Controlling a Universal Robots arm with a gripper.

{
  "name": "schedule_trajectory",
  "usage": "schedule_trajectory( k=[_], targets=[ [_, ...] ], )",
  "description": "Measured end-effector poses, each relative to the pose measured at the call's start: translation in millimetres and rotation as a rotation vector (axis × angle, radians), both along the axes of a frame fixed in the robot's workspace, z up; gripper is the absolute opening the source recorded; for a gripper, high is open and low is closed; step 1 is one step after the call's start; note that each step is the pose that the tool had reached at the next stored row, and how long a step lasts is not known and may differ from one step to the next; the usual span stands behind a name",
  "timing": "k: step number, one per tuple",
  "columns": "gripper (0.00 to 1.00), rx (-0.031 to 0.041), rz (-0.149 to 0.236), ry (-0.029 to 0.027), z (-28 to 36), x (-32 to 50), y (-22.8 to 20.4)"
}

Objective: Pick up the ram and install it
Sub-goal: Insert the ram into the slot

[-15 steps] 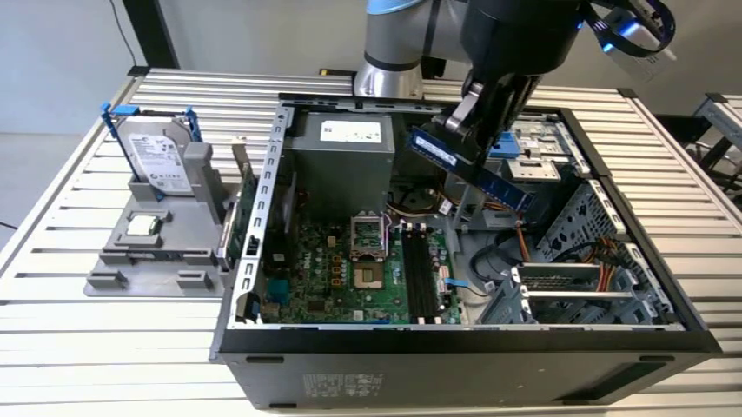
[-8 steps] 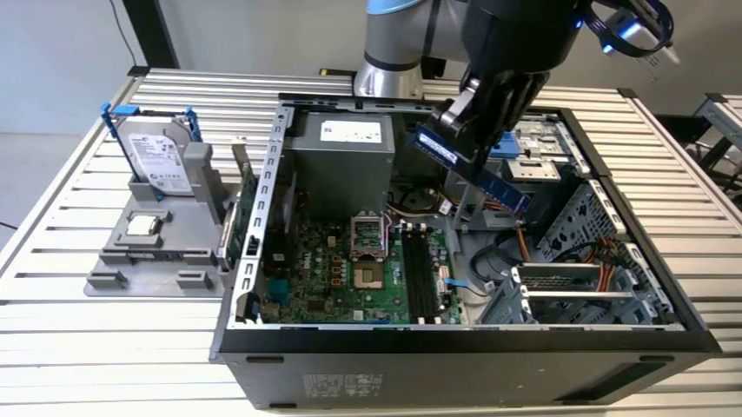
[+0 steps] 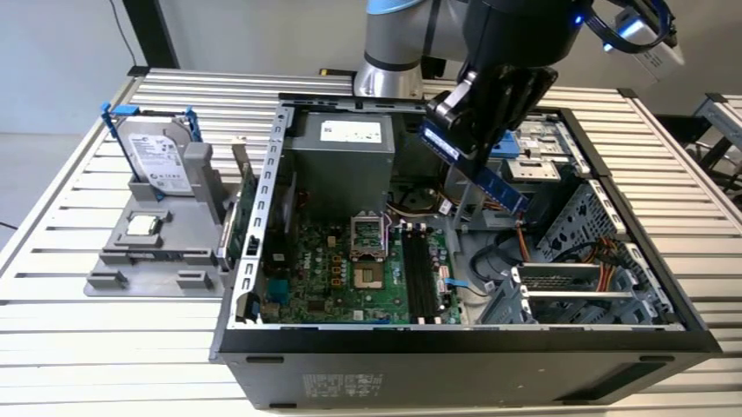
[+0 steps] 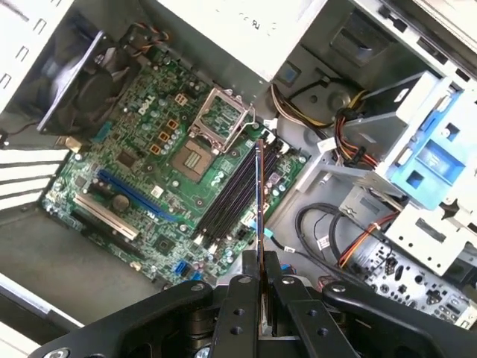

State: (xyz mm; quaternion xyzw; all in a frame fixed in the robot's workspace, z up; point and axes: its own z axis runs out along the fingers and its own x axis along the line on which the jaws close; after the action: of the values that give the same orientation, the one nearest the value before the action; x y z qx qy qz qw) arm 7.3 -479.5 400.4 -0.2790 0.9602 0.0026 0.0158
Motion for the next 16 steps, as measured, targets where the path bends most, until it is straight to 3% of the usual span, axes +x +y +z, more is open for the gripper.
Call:
schedule_trajectory(
  k=[16],
  targets=[
    [0.0,-0.0001,-0.256,0.0001,0.8,0.0,0.0]
  ],
)
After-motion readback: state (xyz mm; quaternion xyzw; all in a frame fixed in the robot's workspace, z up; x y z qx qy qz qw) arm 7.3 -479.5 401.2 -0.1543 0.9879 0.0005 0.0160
